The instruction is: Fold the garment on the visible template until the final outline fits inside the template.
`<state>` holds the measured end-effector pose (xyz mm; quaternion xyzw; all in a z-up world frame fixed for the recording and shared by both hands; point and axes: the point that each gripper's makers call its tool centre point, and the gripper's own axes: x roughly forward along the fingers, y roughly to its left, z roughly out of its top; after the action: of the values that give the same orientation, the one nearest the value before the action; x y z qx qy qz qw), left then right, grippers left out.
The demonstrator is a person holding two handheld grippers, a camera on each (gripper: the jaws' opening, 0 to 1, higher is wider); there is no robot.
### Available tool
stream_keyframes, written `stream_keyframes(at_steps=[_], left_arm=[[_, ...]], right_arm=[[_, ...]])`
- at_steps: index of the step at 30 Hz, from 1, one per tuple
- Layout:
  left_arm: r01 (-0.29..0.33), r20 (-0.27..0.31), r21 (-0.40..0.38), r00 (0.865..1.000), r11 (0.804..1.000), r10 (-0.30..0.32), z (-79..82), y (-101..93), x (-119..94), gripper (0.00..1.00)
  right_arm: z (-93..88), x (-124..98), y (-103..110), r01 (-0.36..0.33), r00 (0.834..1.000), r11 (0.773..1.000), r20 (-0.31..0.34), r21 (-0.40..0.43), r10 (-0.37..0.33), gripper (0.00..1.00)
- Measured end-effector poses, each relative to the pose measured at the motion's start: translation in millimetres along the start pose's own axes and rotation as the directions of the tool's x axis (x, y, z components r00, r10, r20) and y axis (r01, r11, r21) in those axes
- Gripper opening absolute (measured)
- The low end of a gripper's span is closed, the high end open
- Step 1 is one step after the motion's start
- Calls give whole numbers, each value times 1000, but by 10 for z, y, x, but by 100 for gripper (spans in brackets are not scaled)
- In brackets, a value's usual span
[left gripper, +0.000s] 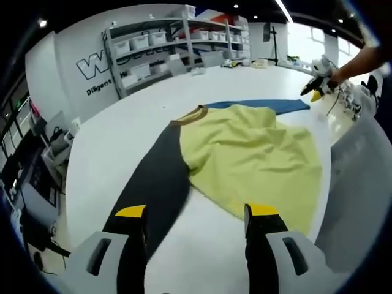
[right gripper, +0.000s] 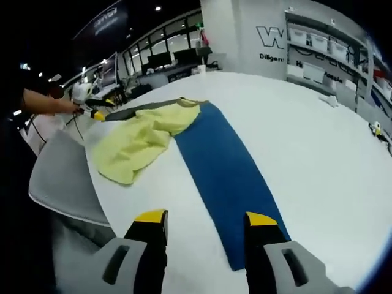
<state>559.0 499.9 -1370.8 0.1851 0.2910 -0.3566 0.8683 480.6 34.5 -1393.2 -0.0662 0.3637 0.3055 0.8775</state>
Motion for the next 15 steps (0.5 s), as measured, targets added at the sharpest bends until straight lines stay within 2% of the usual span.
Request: stream_keyframes(at_steps=[7,10,15], left_arm=[[66,-13,34,998,997,-65,-93,-145,52,59],[86,-16,41,996,995,-85,-121,-210,58,59],[133,-14,51,991,990,-133,-148,-354,51,58]], right_arm=[[246,200,343,-74,997,995,29,-66,77,43],[264,271,482,-100,994,991,27,-95,103,43],[248,359,624,-123,992,988,27,-93,126,44]])
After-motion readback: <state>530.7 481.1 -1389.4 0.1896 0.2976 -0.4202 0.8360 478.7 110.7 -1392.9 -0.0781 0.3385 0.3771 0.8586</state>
